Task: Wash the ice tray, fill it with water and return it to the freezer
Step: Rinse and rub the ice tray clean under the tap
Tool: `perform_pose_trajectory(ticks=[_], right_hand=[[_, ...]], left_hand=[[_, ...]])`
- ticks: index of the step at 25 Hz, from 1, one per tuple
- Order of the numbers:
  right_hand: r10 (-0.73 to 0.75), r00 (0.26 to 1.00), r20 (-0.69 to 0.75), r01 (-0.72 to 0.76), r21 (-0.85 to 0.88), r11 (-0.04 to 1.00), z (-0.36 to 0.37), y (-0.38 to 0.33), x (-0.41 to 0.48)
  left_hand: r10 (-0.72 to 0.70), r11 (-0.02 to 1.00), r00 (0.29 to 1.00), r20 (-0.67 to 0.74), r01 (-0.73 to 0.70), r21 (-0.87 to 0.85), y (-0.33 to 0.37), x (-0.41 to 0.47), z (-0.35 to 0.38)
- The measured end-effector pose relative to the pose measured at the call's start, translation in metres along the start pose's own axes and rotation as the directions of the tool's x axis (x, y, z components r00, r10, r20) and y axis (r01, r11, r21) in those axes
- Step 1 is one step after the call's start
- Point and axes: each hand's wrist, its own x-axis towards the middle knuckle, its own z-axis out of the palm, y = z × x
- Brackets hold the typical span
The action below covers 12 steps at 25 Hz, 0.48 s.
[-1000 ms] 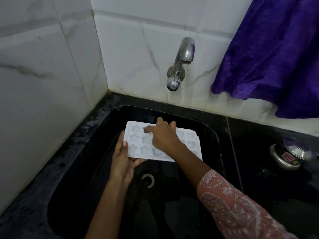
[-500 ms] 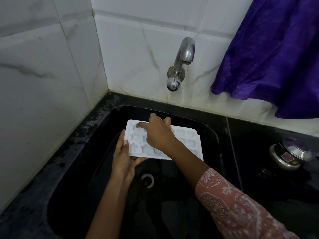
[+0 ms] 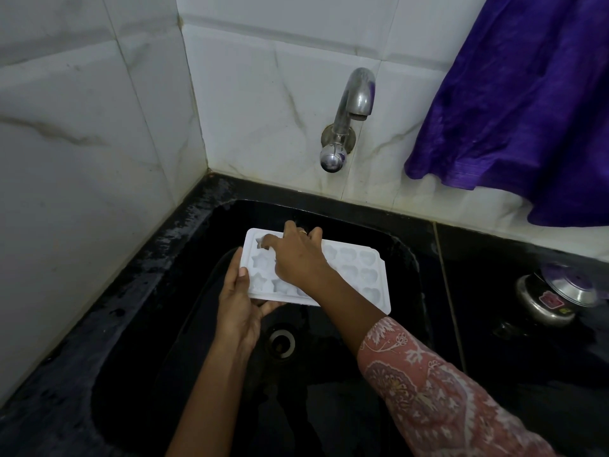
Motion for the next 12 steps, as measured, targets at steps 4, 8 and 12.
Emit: perform_pose_trajectory(ticks=[4,8,12], right_hand=[[0.004,1.000,-0.007,-0.004,-0.003,1.000,0.002,-0.004,0.002],[-0.012,1.000,0.022,0.011,0.038,0.999,0.000,-0.006,0.001],[0.078,0.990,-0.114,-0.049,0.238,0.970,-0.006,0.004,-0.021]], left_hand=[[0.006,1.000,1.000,0.009,-0.006,-0.005,0.001,0.000,-0.001],[-0.005,1.000,1.000,-0.010,0.006,0.023,0.002,-0.003,-0.002],[-0.010,1.000,1.000,-0.004,0.010,0.021,0.001,-0.003,-0.006]])
